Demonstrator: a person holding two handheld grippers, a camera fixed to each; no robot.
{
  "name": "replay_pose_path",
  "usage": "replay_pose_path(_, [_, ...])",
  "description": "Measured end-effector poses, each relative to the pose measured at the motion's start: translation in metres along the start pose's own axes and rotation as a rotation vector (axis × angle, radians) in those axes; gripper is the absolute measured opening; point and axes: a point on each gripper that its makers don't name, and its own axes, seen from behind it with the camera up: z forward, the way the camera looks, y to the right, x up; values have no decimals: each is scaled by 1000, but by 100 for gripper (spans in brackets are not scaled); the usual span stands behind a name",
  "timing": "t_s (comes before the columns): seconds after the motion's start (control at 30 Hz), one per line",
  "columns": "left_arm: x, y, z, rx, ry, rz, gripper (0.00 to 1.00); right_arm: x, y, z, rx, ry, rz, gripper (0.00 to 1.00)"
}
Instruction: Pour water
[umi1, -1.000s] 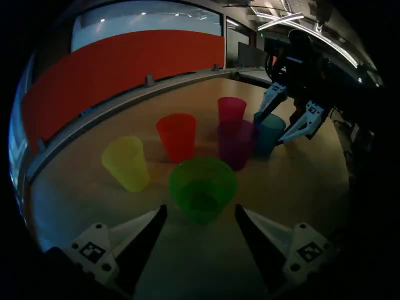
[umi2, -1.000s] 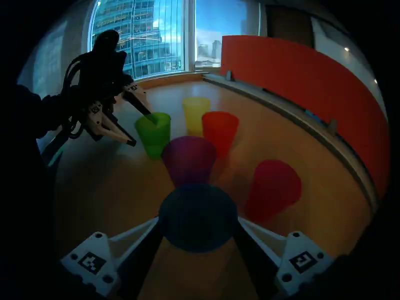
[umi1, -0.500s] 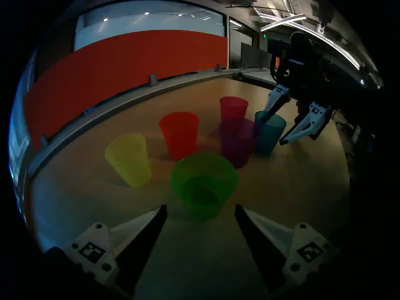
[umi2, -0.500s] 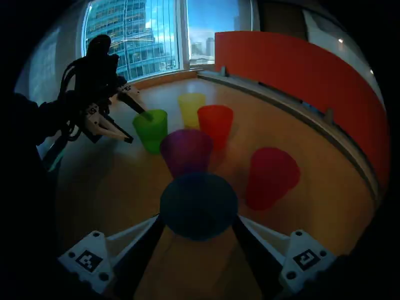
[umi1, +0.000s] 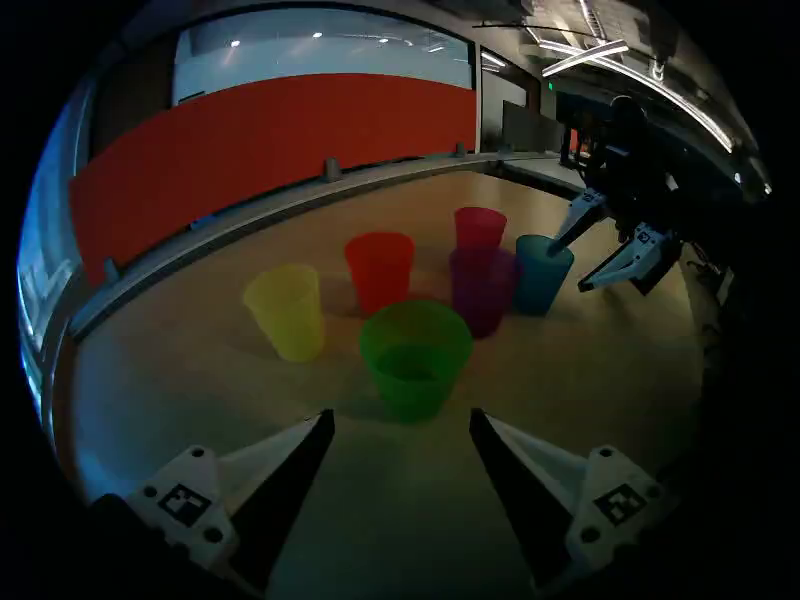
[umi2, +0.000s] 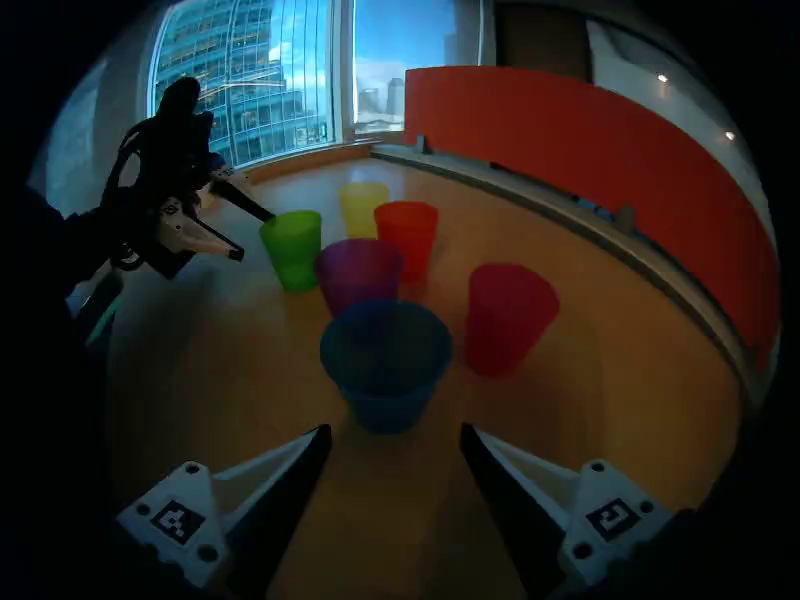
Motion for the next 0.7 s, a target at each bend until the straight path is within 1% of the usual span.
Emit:
replay_pose_path(0.27, [0,-13,-16,90,38,-35,100,-3,5,-22,-71,43,31,99])
replay_pose_path(0.37, [4,-17,-23,121,66,-45,100,-1,11,-29,-106,68,53,99])
replay_pose_path(0.5, [9,-26,-33,178,107,-57,100,2,22,-39,-160,99,88,99])
replay_pose_path(0.6, [12,-34,-41,224,132,-62,100,6,28,-46,-198,127,106,99])
replay_pose_path(0.7, [17,-38,-48,260,163,-72,100,10,34,-53,-239,159,117,99])
